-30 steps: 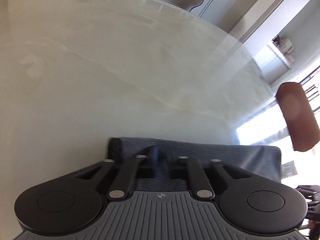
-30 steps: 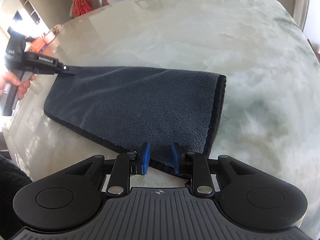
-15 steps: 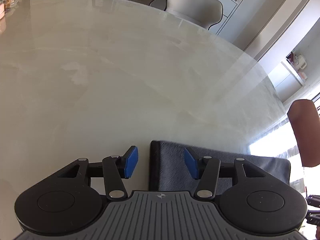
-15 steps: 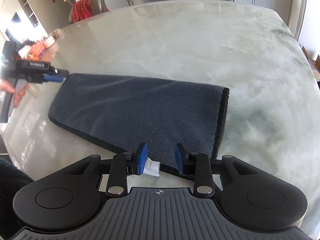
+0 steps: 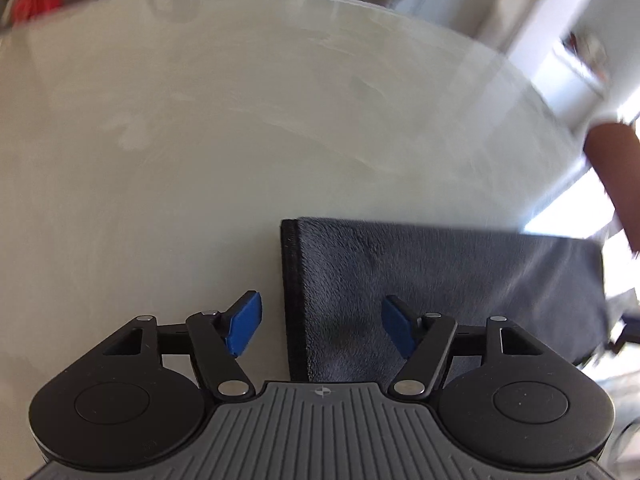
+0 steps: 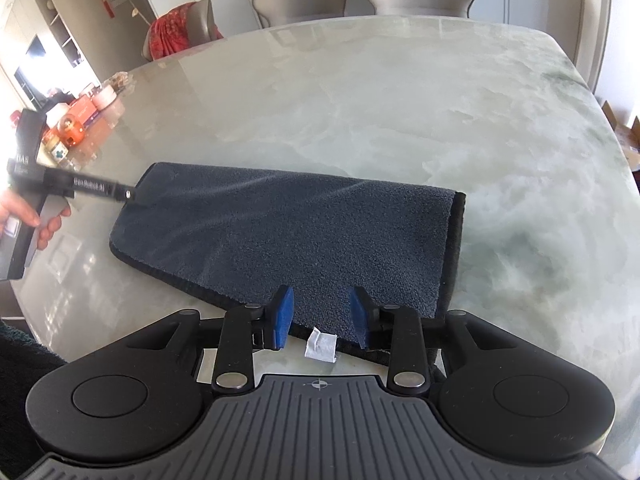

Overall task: Fold towel
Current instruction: 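Grasp the folded towel's end with the right gripper while the left gripper grasps beside it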

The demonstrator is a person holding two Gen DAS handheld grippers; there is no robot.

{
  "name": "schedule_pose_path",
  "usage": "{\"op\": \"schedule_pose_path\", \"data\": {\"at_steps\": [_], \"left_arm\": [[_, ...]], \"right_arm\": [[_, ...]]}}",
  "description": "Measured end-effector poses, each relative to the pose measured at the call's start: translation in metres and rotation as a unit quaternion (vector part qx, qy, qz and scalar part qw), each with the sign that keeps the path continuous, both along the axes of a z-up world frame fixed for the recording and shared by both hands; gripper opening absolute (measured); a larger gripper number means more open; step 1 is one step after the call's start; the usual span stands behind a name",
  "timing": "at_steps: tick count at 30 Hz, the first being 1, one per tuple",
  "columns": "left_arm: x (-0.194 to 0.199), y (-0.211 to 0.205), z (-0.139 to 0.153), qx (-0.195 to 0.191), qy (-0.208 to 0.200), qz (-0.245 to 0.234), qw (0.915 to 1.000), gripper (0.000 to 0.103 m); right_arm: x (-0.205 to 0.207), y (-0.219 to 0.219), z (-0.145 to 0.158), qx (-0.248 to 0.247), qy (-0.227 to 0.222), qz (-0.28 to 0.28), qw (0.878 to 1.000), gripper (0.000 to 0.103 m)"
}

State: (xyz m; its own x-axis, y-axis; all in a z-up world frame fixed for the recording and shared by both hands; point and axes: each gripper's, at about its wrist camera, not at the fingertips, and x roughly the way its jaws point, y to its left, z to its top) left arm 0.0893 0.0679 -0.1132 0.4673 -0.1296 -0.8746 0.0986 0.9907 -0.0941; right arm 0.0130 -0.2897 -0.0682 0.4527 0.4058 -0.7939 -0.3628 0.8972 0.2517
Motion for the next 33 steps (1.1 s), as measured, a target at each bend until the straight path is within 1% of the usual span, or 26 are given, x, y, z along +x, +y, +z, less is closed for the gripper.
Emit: {"op": "schedule_pose_path", "data": {"at_steps": [1, 2, 3, 4, 5, 8, 9, 11, 15, 17, 18, 20, 23, 25, 27, 28, 31, 33], "left_arm": [[-0.001, -0.003, 0.001, -0.001, 0.0, -0.001, 1.0, 0.062], [-0.003, -0.005, 0.003, -0.004, 0.001, -0.002, 1.0, 0.048], [-0.001, -0.005, 0.004, -0.022, 0.007, 0.005, 0.9997, 0.03], [0.0, -0.003, 0.004, -0.036, 0.013, 0.011, 0.9992, 0.02], [0.003, 0.001, 0.003, -0.067, 0.028, 0.022, 0.9971, 0.011], [0.002, 0.005, 0.005, -0.101, 0.035, 0.049, 0.9931, 0.01], [0.003, 0.003, 0.009, -0.102, 0.028, 0.047, 0.9933, 0.01], [0.0, -0.004, 0.022, -0.117, 0.013, 0.038, 0.9923, 0.01], [-0.001, -0.03, 0.05, -0.146, -0.005, -0.006, 0.9892, 0.01], [0.001, -0.054, 0.062, -0.158, -0.008, -0.039, 0.9866, 0.01], [0.0, -0.064, 0.066, -0.164, -0.007, -0.048, 0.9853, 0.01], [0.005, -0.09, 0.071, -0.186, 0.001, -0.072, 0.9798, 0.01], [0.015, -0.132, 0.068, -0.211, 0.016, -0.095, 0.9726, 0.011], [0.023, -0.158, 0.066, -0.209, 0.021, -0.114, 0.971, 0.011], [0.027, -0.189, 0.061, -0.199, 0.023, -0.139, 0.9699, 0.011], [0.033, -0.198, 0.057, -0.196, 0.025, -0.142, 0.9699, 0.011], [0.032, -0.234, 0.043, -0.183, 0.035, -0.153, 0.9705, 0.011], [0.035, -0.251, 0.036, -0.166, 0.033, -0.158, 0.9729, 0.015]], "right_arm": [[-0.001, -0.002, 0.0, 0.002, -0.001, -0.003, 1.0, 0.033], [-0.001, -0.003, 0.0, 0.002, -0.002, -0.005, 1.0, 0.033], [-0.002, -0.004, 0.0, 0.003, -0.003, -0.008, 1.0, 0.033], [-0.003, -0.006, 0.0, 0.006, -0.004, -0.012, 1.0, 0.033], [-0.004, -0.007, 0.0, 0.008, -0.006, -0.015, 1.0, 0.033], [-0.007, -0.015, 0.001, 0.017, -0.01, -0.027, 0.999, 0.033], [-0.009, -0.018, 0.001, 0.02, -0.012, -0.031, 0.999, 0.033], [-0.011, -0.024, 0.002, 0.025, -0.016, -0.041, 0.999, 0.033], [-0.016, -0.042, 0.001, 0.03, -0.019, -0.067, 0.997, 0.033], [-0.018, -0.052, -0.001, 0.031, -0.02, -0.082, 0.996, 0.033], [-0.02, -0.058, -0.001, 0.034, -0.02, -0.091, 0.995, 0.033], [-0.023, -0.063, -0.002, 0.034, -0.019, -0.097, 0.995, 0.033], [-0.03, -0.072, -0.005, 0.038, -0.016, -0.102, 0.994, 0.033], [-0.033, -0.077, -0.007, 0.04, -0.013, -0.105, 0.994, 0.033], [-0.034, -0.084, -0.009, 0.046, -0.011, -0.11, 0.993, 0.033], [-0.035, -0.086, -0.01, 0.048, -0.011, -0.112, 0.993, 0.033], [-0.035, -0.095, -0.012, 0.055, -0.01, -0.117, 0.992, 0.033], [-0.035, -0.099, -0.013, 0.061, -0.009, -0.118, 0.991, 0.033]]}}
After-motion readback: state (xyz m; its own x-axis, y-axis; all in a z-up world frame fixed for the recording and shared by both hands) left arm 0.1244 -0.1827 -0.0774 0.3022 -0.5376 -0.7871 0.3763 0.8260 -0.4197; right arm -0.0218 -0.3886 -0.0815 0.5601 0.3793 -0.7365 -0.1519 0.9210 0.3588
